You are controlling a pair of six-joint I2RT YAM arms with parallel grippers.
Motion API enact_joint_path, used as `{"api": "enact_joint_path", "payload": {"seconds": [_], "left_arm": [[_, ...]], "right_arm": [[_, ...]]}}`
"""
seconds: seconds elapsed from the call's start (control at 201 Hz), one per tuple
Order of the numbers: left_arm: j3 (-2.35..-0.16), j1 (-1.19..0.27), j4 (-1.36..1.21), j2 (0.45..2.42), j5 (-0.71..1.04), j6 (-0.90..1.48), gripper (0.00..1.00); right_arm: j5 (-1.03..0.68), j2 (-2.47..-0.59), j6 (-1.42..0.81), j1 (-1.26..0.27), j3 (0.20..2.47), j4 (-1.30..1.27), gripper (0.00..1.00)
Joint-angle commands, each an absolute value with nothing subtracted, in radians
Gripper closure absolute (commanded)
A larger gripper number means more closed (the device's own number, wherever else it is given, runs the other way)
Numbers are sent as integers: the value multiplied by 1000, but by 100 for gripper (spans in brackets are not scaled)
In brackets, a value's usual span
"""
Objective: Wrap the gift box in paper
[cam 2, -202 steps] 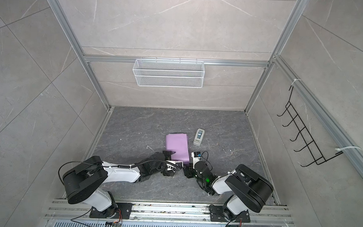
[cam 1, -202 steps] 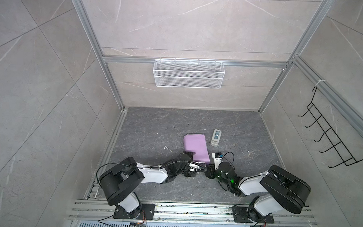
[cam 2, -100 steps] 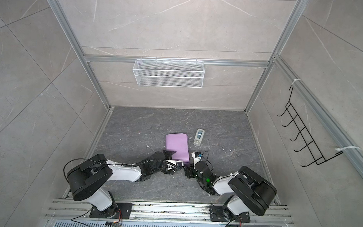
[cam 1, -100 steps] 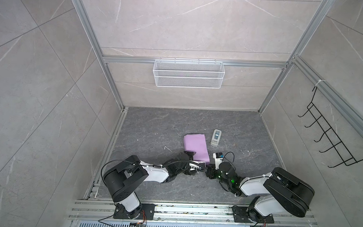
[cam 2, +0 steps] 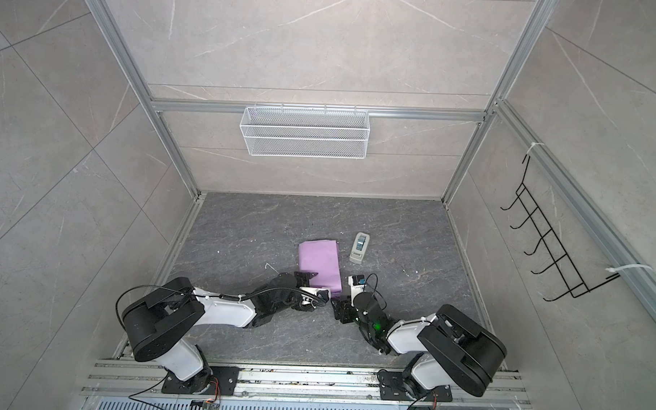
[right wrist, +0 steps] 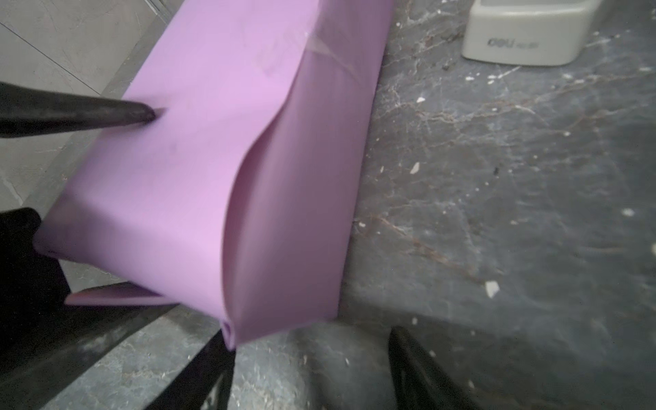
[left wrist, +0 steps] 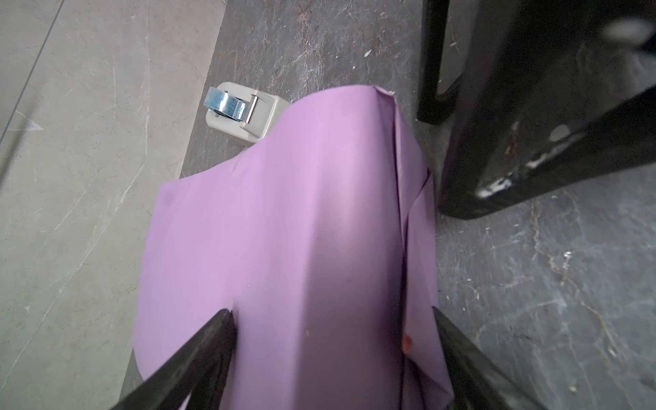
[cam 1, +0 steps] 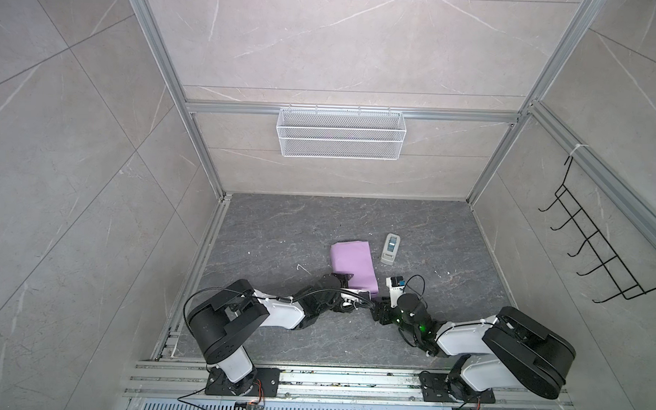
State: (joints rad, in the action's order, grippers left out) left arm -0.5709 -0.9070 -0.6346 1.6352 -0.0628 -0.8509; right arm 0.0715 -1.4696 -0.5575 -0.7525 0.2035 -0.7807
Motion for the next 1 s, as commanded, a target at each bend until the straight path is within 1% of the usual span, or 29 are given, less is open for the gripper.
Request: {"api": "enact_joint_path", "payload": {"seconds": [0.0, 0.254, 0.493, 0.568, 0.732, 0.906, 0.991], "left_arm": [[-555, -893, -620, 1642, -31, -818, 19], [-566, -881, -601, 1622, 6, -784, 19], [-568, -879, -579, 1611, 9, -783, 20], [-568, -879, -577, 1599, 6, -784, 18], [-571, -879, -575, 1570, -7, -787, 11], [-566, -879, -582, 1541, -35, -801, 8], [-547, -879, -624, 1535, -63, -817, 7]], "right_arm": [[58, -1538, -575, -761, 212, -770, 25], [80, -1597, -607, -780, 242, -839, 17], [89, -1623, -664, -782, 235, -911, 14], [89, -1624, -677, -782, 234, -922, 14], [81, -1627, -693, -782, 236, -931, 14], [82, -1629, -696, -783, 232, -925, 14], [82, -1629, -698, -782, 232, -922, 15]]}}
